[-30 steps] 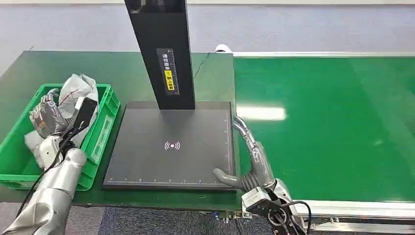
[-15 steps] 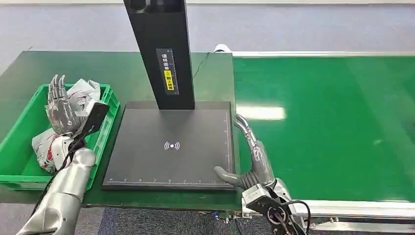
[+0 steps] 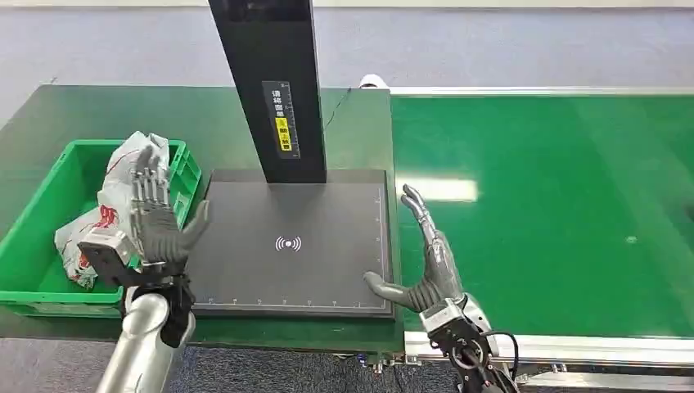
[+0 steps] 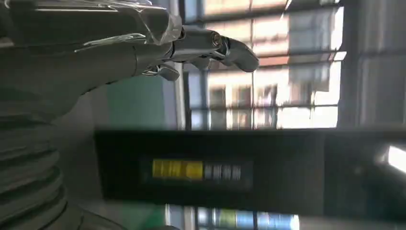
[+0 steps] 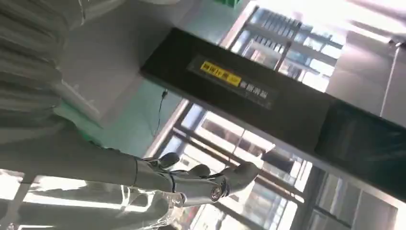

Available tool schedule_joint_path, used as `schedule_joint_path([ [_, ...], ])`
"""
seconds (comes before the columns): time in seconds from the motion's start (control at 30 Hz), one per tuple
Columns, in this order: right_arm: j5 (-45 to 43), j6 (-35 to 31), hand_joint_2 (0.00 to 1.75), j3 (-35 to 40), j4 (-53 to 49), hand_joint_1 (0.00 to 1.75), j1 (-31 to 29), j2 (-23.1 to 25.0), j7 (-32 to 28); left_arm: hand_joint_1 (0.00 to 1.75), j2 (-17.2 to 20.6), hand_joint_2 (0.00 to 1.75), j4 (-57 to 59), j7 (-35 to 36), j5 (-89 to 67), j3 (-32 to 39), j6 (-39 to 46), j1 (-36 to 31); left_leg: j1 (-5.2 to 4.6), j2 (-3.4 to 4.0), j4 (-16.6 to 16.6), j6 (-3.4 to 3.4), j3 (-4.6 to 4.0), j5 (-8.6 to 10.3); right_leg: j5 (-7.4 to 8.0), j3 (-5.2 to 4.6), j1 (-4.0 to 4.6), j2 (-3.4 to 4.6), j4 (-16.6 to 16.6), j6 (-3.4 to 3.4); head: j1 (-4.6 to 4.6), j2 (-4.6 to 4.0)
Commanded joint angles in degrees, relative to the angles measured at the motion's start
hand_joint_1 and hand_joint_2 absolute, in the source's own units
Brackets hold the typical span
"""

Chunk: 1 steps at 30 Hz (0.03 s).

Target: Moved the parcel from conveyor to table for the left to box.

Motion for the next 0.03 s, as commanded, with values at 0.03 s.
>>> schedule_joint_path([
  [0.03,-6.91,8.11,1.75,0.06,6.05,0.0,-1.55,1.03,2.09,0.0,-1.05,1.75,4.42,-0.37,-0.83,-5.65,-6.35,3.96,-0.02,0.02,-0.16,0.02,0.24,0.0,-0.01,0.21,-0.01,-0.02,-0.13,-0.01,-0.02,0.0],
])
